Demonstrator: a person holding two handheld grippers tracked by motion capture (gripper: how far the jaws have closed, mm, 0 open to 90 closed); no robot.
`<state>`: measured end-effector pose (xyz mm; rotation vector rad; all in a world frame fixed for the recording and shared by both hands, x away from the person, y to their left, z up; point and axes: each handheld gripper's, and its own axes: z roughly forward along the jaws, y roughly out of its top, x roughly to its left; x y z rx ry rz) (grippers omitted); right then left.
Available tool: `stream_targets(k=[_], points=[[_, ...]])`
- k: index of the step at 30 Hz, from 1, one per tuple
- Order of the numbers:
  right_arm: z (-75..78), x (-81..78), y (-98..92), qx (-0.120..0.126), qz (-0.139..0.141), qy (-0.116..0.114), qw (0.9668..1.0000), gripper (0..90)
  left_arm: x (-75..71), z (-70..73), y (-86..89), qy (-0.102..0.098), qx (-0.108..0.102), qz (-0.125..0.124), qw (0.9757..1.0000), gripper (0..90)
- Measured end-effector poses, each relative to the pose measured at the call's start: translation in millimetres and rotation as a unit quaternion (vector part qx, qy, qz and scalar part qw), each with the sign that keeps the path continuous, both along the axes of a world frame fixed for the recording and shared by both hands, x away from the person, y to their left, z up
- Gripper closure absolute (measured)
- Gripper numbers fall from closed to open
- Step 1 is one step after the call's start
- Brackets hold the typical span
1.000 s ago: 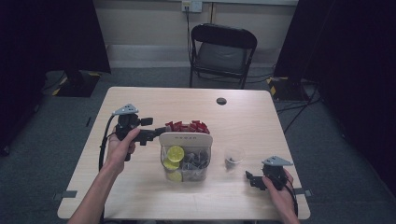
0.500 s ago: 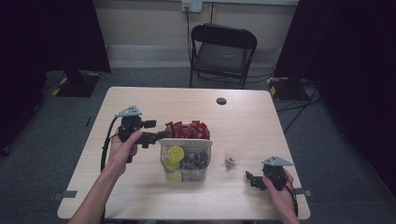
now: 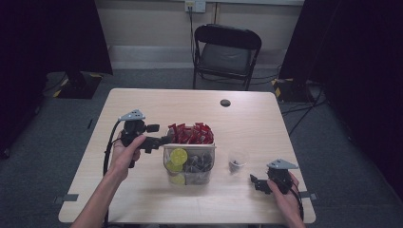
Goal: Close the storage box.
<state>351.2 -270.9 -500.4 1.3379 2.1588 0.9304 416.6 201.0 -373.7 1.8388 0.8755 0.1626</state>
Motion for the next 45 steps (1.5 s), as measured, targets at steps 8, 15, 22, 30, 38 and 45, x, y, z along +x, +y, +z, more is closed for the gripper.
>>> stream_targets(k=[8,15,22,30,38,45], points=[[0.0,0.0,0.0,0.001,0.001,0.001,1.0000,12.3,1.0,-0.2,-3.4,0.007,0.000,-0.005,1.0000,16.0],[0.0,0.0,0.0,0.001,0.002,0.001,1.0000,12.3,1.4,-1.6,-8.9,0.012,-0.010,-0.025,0.9996,15.3],[0.1,-0.6,0.0,0.001,0.001,0.001,1.0000,12.3,0.5,-3.8,-7.7,0.014,-0.004,-0.019,0.9997,15.5],[0.0,-0.7,-0.3,0.000,0.002,0.000,1.0000,12.2,-0.1,-4.6,-9.1,0.006,0.018,-0.007,0.9998,15.7],[0.1,-0.8,-0.2,0.000,0.001,0.000,1.0000,12.3,-7.9,-3.1,-10.3,-0.005,0.026,-0.008,0.9996,16.1],[0.1,-0.8,-0.2,0.000,0.001,0.000,1.0000,12.2,-12.5,-8.7,-7.5,-0.002,0.030,-0.006,0.9995,16.1]])
